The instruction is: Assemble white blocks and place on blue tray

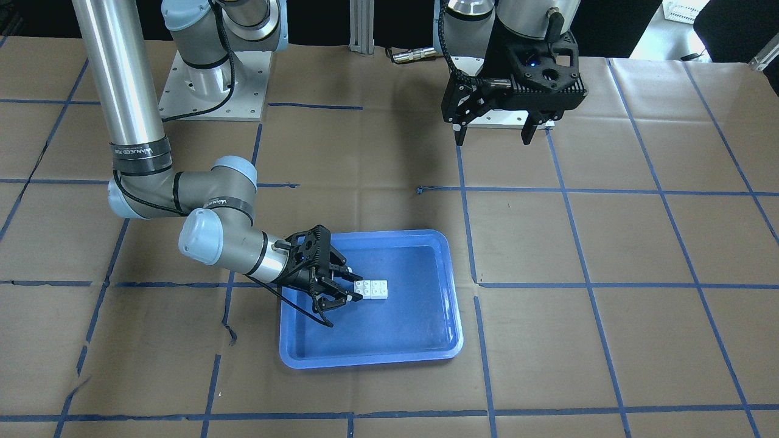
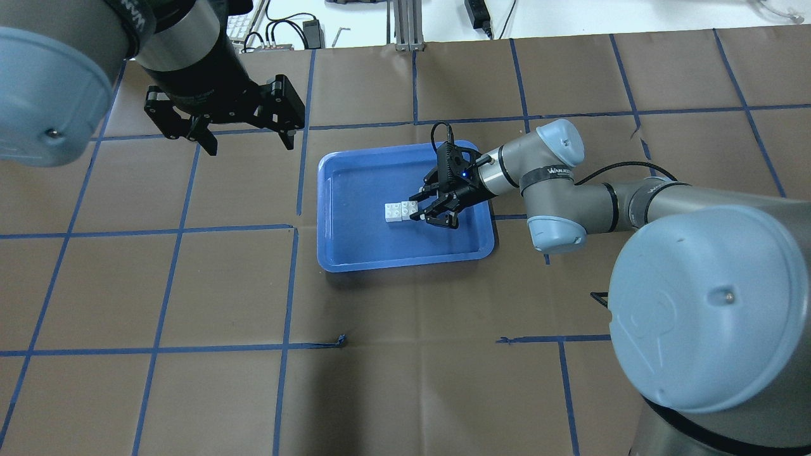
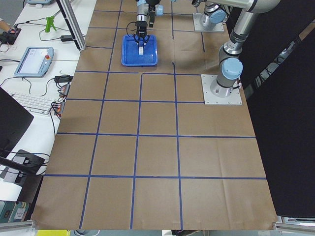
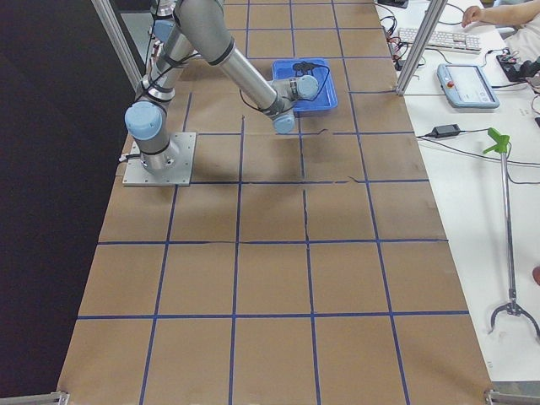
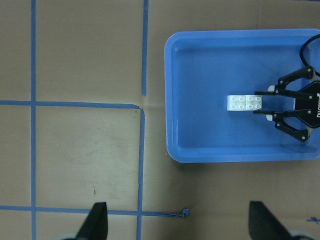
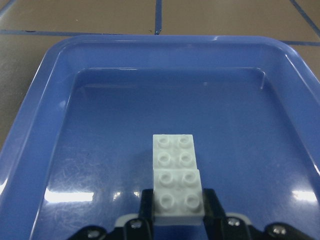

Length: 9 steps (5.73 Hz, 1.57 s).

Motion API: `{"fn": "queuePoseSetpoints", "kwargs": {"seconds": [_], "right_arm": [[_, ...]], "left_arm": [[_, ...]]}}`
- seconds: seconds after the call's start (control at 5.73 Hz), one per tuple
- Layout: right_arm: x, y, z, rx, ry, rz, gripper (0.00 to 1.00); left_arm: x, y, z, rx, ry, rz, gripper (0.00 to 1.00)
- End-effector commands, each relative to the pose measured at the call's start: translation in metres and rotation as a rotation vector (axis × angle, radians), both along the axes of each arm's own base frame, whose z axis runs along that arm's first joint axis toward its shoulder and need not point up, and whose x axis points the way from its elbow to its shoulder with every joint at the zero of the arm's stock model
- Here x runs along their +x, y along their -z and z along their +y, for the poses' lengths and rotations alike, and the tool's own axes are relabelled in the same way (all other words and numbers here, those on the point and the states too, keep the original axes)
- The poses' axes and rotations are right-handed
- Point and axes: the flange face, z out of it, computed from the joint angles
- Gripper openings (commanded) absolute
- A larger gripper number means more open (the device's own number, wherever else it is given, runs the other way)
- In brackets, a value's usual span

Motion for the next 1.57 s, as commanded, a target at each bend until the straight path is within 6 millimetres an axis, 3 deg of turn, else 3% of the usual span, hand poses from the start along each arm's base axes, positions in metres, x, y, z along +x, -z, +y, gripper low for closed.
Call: {"fn": "queuePoseSetpoints", "kwargs": {"seconds": [0.0,0.7,0.87,1.05,1.22,1.4], "right_arm": [[0.000,0.000,0.000,0.003,0.001,-0.001,0.48],[0.000,0.000,0.000,0.008,0.005,-0.001,0.54],[0.000,-0.003,-0.002,0.036,0.035,-0.003,0.94],[-0.001,-0.018,-0.009,0.098,0.126,0.004,1.00],[-0.007,-0.046,-0.021,0.085,0.185,0.043,1.00],[-0.020,-0.076,-0.020,0.093,0.320,0.156,1.00]], "left_arm": [[0.000,0.000,0.000,-0.001,0.000,0.000,0.99],[0.000,0.001,0.000,0.002,0.000,0.000,0.99],[0.000,0.000,0.000,0.001,0.000,0.000,0.99],[0.000,0.000,0.000,0.001,0.000,0.000,0.99],[0.000,0.000,0.000,0.001,0.000,0.000,0.99],[0.000,0.000,0.000,-0.001,0.000,0.000,0.99]]}}
